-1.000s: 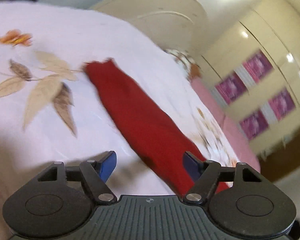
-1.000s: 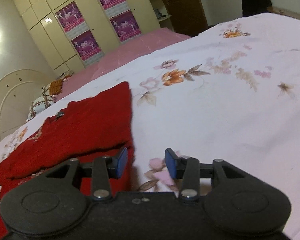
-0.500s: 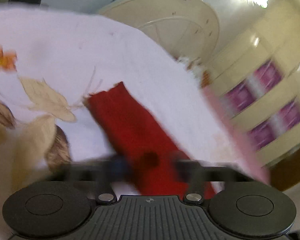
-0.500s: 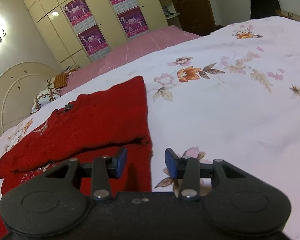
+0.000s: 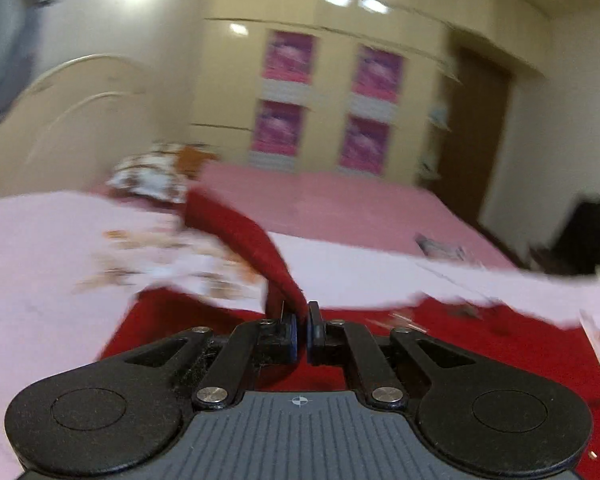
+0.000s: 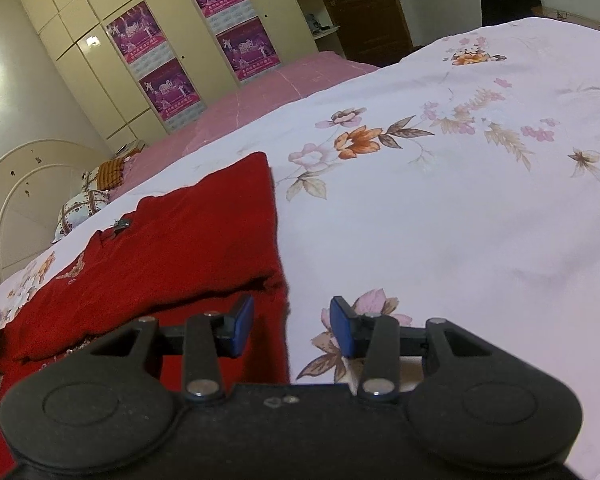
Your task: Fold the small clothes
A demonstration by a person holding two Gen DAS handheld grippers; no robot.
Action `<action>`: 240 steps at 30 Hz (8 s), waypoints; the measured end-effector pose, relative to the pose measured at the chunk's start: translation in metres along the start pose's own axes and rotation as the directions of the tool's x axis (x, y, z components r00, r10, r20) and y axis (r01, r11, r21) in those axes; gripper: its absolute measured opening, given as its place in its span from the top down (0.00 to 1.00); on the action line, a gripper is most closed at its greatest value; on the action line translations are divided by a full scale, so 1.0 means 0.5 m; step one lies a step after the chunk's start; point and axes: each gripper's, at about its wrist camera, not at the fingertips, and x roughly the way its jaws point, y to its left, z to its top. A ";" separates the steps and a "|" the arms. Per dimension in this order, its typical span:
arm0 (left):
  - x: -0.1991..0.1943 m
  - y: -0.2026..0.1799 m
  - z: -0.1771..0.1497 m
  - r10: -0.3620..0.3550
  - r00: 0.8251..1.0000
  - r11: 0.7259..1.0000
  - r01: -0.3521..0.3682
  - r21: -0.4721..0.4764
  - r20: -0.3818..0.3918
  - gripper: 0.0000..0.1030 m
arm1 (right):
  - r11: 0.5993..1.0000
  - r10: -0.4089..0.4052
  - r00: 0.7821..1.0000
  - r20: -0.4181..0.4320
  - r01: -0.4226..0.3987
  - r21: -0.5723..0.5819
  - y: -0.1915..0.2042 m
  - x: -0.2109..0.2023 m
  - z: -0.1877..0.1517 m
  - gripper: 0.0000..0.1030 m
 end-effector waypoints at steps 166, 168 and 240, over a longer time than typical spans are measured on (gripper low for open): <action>-0.008 -0.050 -0.094 0.048 0.977 0.995 -0.028 0.098 -0.206 0.23 | 0.897 -0.034 0.999 0.003 0.031 -0.440 0.199 0.121 0.014 0.66; 0.000 -0.063 -0.092 0.069 0.976 0.992 -0.045 0.120 -0.205 0.22 | 0.904 -0.034 0.999 -0.003 0.030 -0.428 0.202 0.128 0.017 0.63; -0.472 0.150 -0.406 -0.483 0.834 0.748 0.235 -0.620 -0.266 0.96 | 0.948 0.310 0.925 -0.221 -0.282 0.151 -0.053 -0.297 -0.321 0.74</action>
